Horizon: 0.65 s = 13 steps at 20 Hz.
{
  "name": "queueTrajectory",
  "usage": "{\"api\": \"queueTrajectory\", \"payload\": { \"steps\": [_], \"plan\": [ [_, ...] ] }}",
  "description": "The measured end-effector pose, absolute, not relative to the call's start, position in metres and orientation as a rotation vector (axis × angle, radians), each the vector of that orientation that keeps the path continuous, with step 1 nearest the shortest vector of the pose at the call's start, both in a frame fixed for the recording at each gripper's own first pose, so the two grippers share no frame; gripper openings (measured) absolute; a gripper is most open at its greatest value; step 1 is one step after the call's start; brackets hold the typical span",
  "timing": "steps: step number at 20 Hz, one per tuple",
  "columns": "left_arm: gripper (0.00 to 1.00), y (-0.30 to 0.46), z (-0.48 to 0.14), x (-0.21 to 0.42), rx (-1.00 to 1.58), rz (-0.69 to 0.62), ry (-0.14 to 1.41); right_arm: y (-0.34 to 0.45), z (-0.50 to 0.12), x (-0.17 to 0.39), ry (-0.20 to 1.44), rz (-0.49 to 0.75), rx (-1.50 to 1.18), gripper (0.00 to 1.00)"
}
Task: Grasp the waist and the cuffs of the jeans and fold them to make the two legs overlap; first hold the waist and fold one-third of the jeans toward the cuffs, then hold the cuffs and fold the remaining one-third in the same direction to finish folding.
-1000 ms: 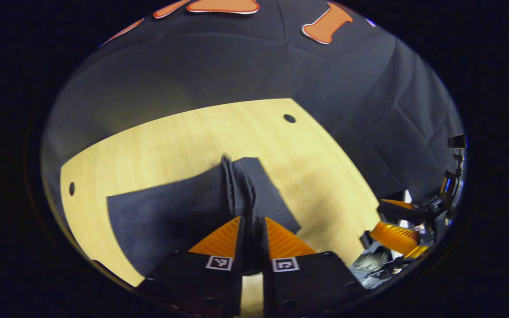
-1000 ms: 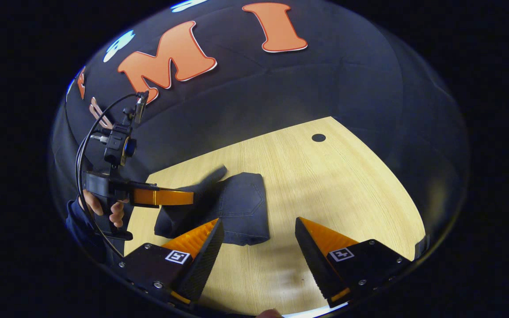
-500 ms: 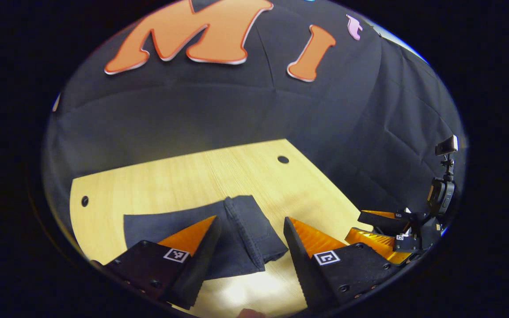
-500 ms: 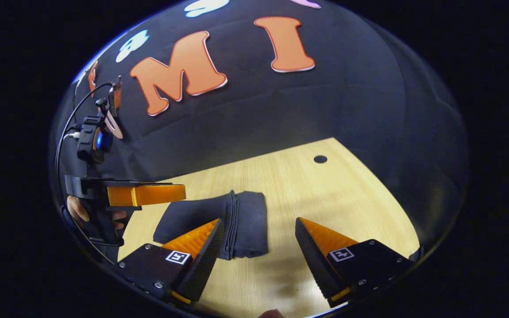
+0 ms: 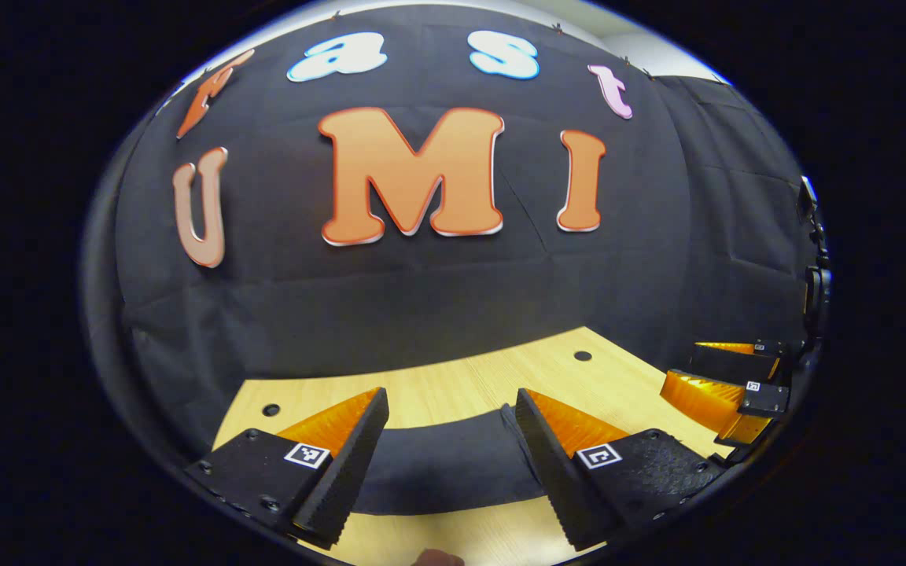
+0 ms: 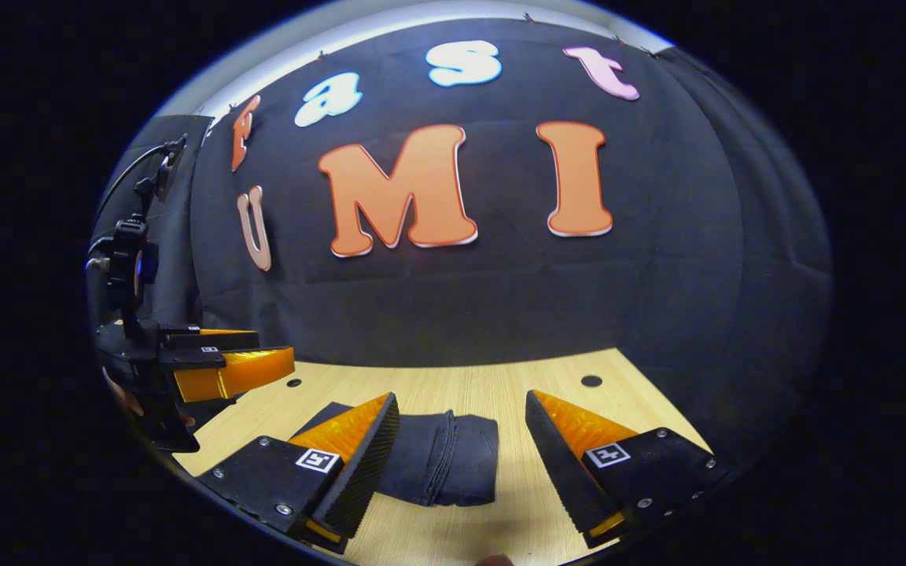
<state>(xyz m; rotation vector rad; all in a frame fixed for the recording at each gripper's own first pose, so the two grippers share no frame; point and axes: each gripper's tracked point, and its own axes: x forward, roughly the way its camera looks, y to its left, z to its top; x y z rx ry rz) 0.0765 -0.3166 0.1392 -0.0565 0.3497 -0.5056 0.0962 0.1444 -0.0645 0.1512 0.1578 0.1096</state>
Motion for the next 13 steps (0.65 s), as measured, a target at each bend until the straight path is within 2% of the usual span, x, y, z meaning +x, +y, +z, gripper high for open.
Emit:
{"api": "queueTrajectory", "payload": {
  "steps": [7,12,13],
  "plan": [
    [0.97,-0.236,0.189,0.023,-0.149,-0.395,0.139,0.161,0.003,0.046,-0.056,0.022,-0.002,0.97],
    [0.98,-0.199,0.191,-0.021,-0.161,-0.356,0.107,0.204,0.008,0.011,-0.062,0.046,0.0,0.98],
    [0.96,-0.191,0.192,-0.036,-0.162,-0.351,0.083,0.211,0.011,0.004,-0.067,0.049,-0.004,0.9]
  ]
}}
